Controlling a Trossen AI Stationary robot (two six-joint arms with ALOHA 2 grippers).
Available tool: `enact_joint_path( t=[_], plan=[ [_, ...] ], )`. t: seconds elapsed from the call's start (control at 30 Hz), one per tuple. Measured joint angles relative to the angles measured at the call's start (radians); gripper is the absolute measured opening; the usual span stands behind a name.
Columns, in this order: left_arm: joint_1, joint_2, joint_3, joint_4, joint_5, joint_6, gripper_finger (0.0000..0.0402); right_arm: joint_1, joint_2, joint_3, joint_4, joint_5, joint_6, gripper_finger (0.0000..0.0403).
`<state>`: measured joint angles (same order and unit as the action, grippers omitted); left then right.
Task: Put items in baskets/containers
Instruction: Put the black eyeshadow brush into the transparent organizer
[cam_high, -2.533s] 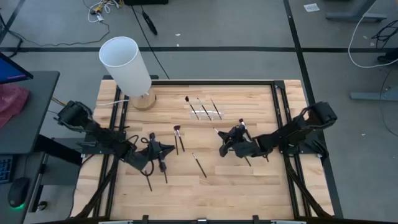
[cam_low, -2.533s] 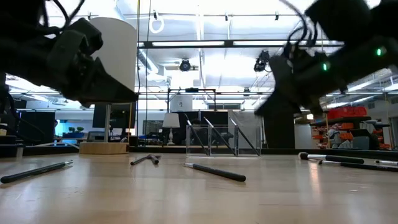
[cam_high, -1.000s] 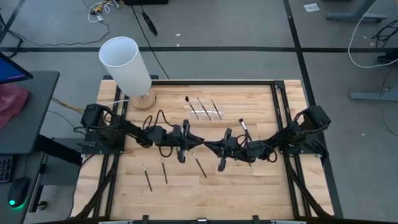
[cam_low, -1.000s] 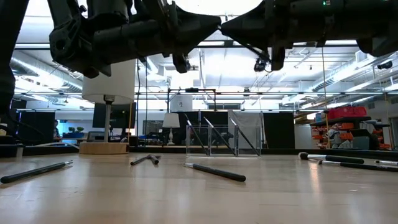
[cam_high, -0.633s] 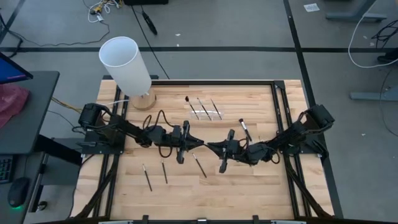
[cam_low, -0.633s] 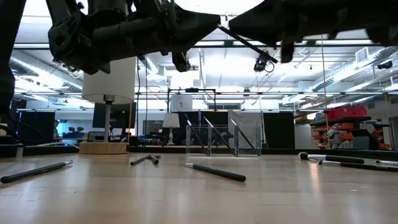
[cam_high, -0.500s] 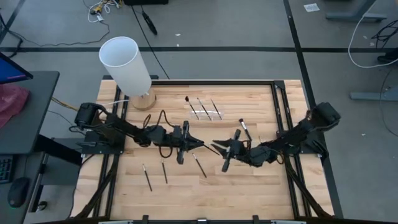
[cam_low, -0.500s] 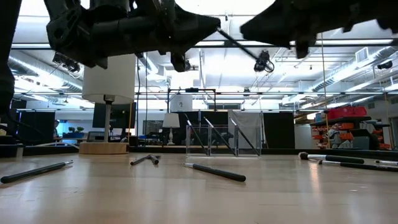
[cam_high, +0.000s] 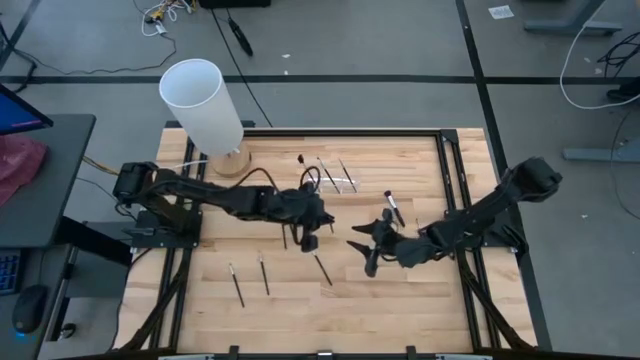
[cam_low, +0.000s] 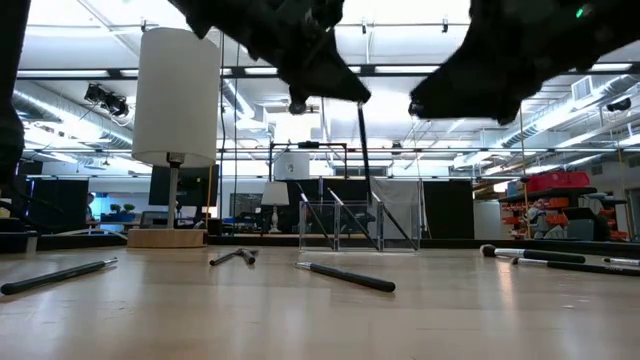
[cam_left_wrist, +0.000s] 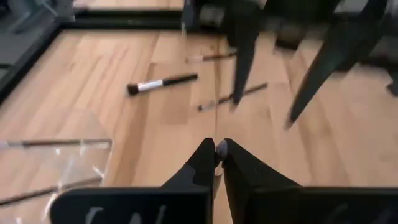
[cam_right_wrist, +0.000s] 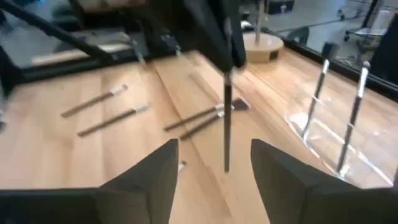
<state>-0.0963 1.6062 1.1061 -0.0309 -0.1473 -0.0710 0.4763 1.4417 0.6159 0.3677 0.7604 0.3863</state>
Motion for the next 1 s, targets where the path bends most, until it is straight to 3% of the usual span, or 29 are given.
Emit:
enact_joint_path(
  t=[0.13, 0.3, 0.53, 0.67, 0.87, 1.0],
  plan=[
    [0.000, -0.002, 0.021, -0.011, 0.012, 0.004, 0.0014, -0.038, 0.095, 0.000, 0.118, 0.008, -0.035, 0.0205],
    [0.000, -0.001, 0.020, -0.015, 0.013, 0.000, 0.0020, -0.078, 0.195, 0.009, 0.357, 0.009, -0.192, 0.0198],
    [0.000, -0.001, 0.019, -0.020, 0.013, -0.003, 0.0019, -0.137, 0.233, 0.132, 0.300, -0.090, -0.283, 0.0179],
    [0.000, -0.002, 0.019, -0.019, 0.010, -0.004, 0.0024, -0.147, 0.233, 0.179, 0.194, -0.090, -0.287, 0.0134],
    [-0.001, -0.001, 0.018, -0.021, 0.018, -0.001, 0.0032, -0.146, 0.233, 0.190, 0.141, -0.087, -0.229, 0.0026],
    [-0.002, -0.002, 0.018, -0.020, 0.018, 0.025, 0.0044, -0.140, 0.233, 0.189, 0.133, -0.091, -0.183, 0.0017]
  ],
)
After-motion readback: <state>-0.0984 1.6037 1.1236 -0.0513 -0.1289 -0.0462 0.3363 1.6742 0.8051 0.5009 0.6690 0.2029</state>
